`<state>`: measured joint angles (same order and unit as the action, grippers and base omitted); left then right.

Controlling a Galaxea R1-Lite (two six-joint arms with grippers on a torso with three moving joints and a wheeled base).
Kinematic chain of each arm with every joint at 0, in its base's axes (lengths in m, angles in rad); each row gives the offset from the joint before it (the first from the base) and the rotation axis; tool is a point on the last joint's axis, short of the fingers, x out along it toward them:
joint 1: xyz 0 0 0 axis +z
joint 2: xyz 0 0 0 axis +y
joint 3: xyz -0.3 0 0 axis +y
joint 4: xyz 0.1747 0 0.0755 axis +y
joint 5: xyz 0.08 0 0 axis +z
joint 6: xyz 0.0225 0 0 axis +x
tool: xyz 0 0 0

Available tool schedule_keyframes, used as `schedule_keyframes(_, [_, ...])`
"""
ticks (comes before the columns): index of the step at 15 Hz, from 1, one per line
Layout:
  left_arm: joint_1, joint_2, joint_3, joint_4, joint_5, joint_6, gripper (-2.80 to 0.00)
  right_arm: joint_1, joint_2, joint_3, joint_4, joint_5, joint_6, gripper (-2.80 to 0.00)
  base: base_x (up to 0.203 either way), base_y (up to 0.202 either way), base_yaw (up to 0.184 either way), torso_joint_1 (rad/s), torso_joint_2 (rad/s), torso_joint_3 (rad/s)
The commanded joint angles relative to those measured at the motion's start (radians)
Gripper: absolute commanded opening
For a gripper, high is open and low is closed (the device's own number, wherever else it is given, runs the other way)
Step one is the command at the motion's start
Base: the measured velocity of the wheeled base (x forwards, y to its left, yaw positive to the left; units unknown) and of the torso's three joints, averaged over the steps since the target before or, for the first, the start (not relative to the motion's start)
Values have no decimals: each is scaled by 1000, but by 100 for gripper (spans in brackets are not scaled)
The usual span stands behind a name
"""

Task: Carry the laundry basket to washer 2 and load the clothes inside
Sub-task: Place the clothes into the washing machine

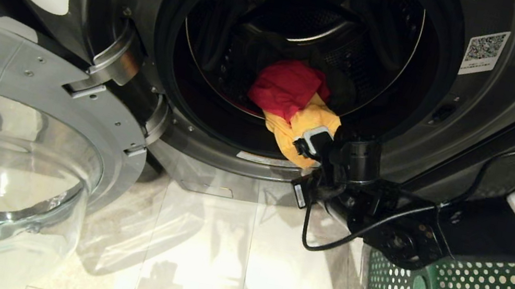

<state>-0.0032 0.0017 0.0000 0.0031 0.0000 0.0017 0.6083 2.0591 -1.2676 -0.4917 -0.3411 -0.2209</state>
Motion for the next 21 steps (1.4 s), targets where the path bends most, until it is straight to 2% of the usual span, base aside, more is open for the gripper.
schedule_keyframes(1, [0,0,0,0,0,0,-280,-46,107,-112,-5,-2,-21,-280,0,0,0,0,0,0])
schedule_keyframes(8, [0,1,0,0,0,0,-280,-108,241,-367,-18,-1,-23,-280,0,0,0,0,0,0])
schedule_keyframes(12, [0,1,0,0,0,0,-280,-112,310,-485,-110,-2,-23,-280,0,0,0,0,0,0])
schedule_keyframes(15, [0,0,0,0,0,0,-280,-104,371,-668,-171,-28,-23,-280,0,0,0,0,0,0])
schedule_keyframes(18, [0,0,0,0,0,0,-280,-99,394,-700,-372,-58,-30,-280,0,0,0,0,0,0])
schedule_keyframes(20, [0,1,0,0,0,0,-280,-90,398,-696,-536,-75,-74,-280,0,0,0,0,0,0])
schedule_keyframes(21, [0,0,0,0,0,0,-280,-75,406,-688,-576,-123,-88,-280,0,0,0,0,0,0])
